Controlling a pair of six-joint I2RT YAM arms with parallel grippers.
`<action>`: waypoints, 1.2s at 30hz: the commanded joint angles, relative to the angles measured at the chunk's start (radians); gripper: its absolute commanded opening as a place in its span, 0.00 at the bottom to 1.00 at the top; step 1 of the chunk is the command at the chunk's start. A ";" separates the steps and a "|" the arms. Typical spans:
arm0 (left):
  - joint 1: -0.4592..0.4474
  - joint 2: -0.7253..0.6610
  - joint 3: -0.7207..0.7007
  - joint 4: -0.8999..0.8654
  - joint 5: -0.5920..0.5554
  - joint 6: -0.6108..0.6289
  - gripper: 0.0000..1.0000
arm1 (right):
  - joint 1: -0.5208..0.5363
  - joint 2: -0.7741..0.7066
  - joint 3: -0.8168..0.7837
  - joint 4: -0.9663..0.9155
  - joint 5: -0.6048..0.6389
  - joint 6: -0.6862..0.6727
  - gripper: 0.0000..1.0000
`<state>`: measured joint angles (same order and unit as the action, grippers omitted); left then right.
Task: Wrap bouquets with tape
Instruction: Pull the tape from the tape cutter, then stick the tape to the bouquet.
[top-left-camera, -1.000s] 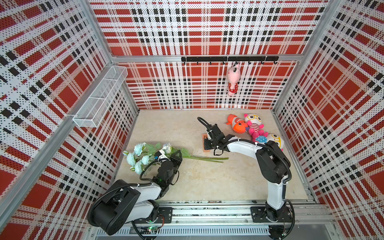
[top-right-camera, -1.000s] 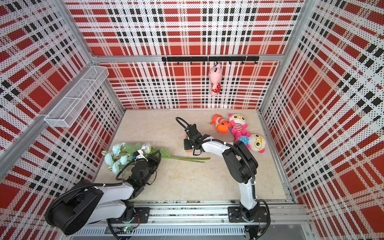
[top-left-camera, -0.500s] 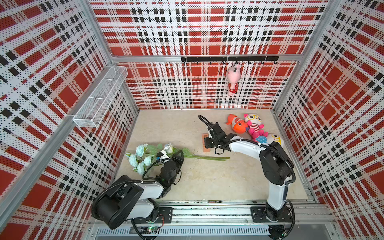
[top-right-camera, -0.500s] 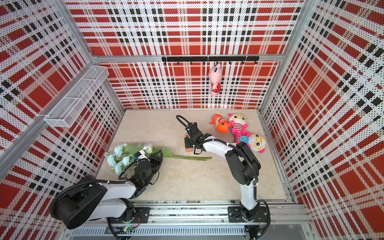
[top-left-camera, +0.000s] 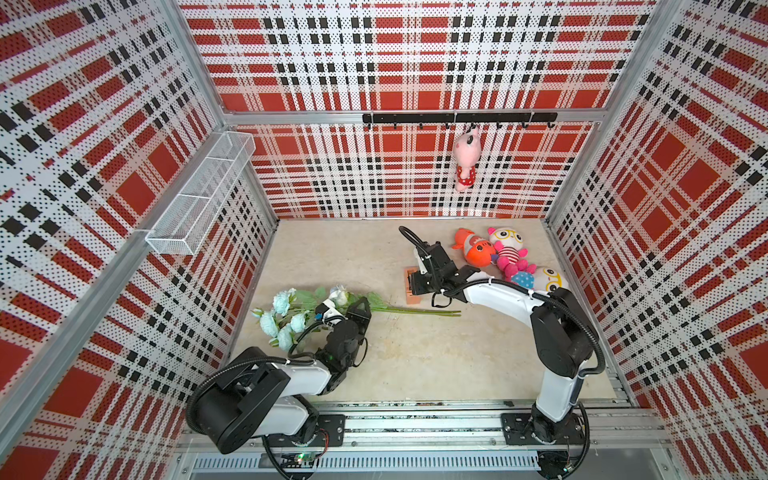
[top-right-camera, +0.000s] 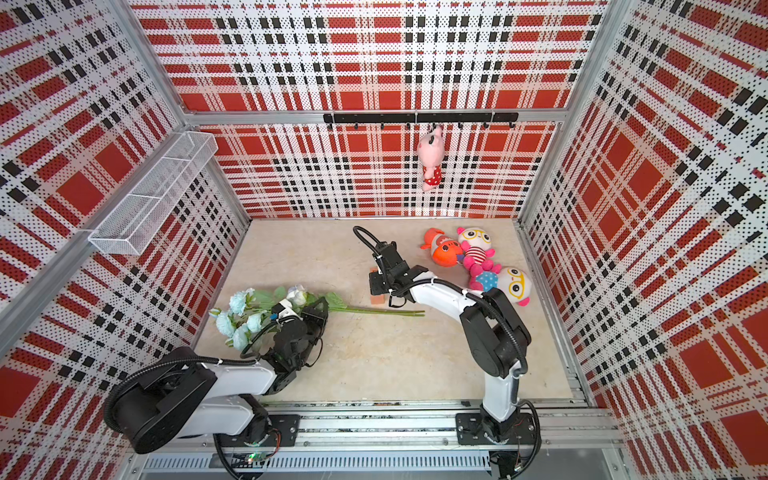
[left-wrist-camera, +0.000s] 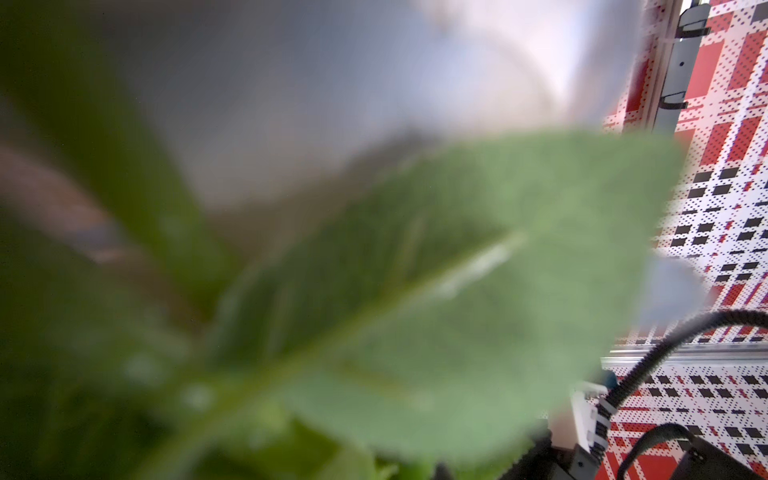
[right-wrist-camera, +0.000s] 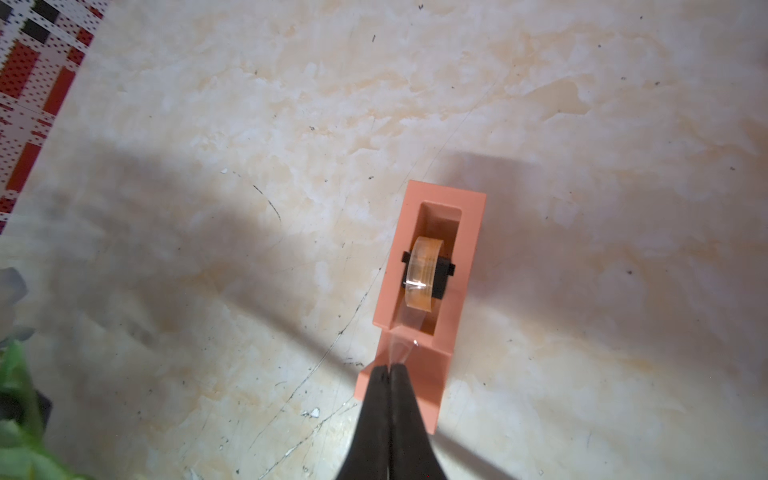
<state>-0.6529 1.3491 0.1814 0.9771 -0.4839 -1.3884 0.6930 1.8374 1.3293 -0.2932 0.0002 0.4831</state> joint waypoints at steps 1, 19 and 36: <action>-0.019 0.013 0.028 0.006 -0.064 0.008 0.00 | 0.018 -0.067 -0.024 -0.012 -0.017 -0.013 0.00; -0.055 0.126 0.115 0.086 -0.117 -0.018 0.00 | 0.134 -0.237 -0.157 0.005 0.026 0.035 0.00; -0.067 0.165 0.119 0.183 -0.100 -0.033 0.00 | 0.250 -0.299 -0.333 0.076 0.078 0.163 0.02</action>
<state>-0.7170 1.5055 0.2924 1.0874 -0.5697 -1.4288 0.9249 1.5719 1.0222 -0.2340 0.0925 0.6071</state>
